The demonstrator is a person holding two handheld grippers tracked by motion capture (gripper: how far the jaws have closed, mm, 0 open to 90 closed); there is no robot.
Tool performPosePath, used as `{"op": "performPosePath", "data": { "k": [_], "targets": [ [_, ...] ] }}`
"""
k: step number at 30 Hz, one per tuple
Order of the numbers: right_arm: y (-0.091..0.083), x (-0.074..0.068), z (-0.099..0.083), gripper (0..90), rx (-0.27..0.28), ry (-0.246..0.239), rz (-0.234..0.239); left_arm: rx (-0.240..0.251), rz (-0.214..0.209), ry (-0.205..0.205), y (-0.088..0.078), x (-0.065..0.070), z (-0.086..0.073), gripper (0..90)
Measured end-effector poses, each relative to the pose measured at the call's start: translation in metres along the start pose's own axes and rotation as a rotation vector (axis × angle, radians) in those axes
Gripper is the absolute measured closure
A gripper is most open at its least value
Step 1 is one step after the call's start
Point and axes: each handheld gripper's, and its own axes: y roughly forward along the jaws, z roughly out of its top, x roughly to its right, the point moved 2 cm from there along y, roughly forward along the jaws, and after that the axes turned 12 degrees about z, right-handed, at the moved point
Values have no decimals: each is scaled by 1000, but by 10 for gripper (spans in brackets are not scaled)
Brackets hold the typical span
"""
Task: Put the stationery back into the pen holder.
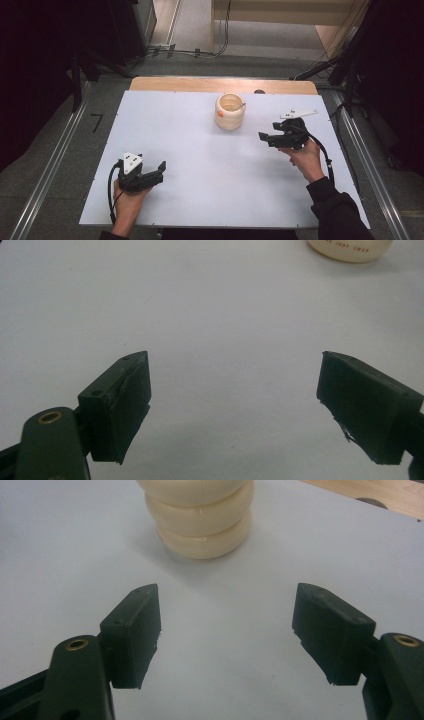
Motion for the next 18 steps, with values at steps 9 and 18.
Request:
{"op": "performPosePath", "data": {
  "k": [9, 18],
  "targets": [
    [-5, 0, -6, 262, 9, 4, -5, 1, 0, 0, 0, 0, 0, 150],
    [-10, 1, -14, 259, 14, 15, -16, 0, 0, 1, 0, 0, 0, 150]
  ]
}}
